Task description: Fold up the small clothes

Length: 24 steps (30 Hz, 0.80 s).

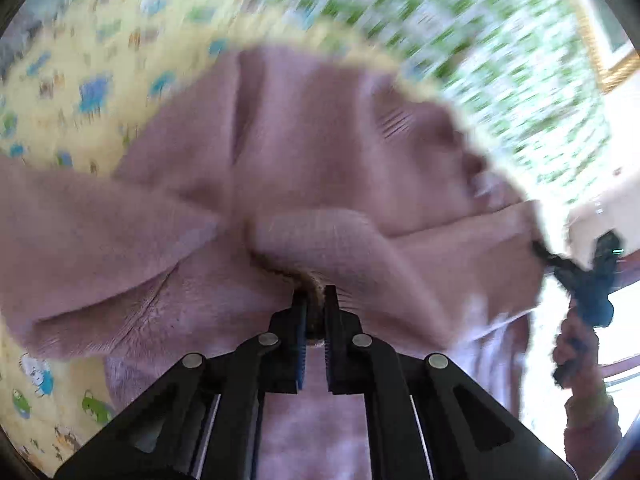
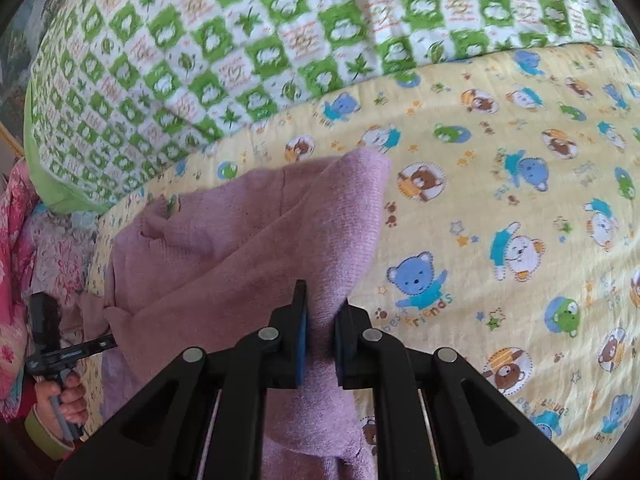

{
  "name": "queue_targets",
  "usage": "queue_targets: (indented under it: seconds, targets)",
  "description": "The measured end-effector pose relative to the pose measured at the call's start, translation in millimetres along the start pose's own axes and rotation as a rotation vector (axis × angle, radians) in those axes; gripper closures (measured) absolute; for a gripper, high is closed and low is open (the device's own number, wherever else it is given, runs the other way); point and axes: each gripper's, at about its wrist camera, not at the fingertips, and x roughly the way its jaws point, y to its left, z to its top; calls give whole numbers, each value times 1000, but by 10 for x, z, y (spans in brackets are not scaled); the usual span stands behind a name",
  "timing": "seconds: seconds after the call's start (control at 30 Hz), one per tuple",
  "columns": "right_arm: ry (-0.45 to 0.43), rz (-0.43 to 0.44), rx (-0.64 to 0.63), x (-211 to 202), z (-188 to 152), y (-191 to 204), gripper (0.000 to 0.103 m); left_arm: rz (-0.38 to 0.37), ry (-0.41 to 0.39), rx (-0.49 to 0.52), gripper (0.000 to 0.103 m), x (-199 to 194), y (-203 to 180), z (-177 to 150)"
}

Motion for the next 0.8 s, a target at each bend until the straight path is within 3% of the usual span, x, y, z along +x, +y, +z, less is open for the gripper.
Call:
queue_targets:
  seconds: [0.13,0.2,0.33,0.47,0.8]
  targets:
    - [-136,13,-16,-415,123,79,93,-78,-142,35,99,-769,-249,-34]
    - [-127,-30,-17,-394,137,53,93,-78,-169,44,99,-908,-234,-63]
    - [-36,-82,-3,-52,45,-47,93,-14,-93,23,99,-508,95,-148]
    - [-4,-125,-40,118,-72,-47,93,79,4,31,99,-26,356,-359]
    - [63,-186,-91,276,-101,-71,90,158,-4,92,99,-7,353,-584]
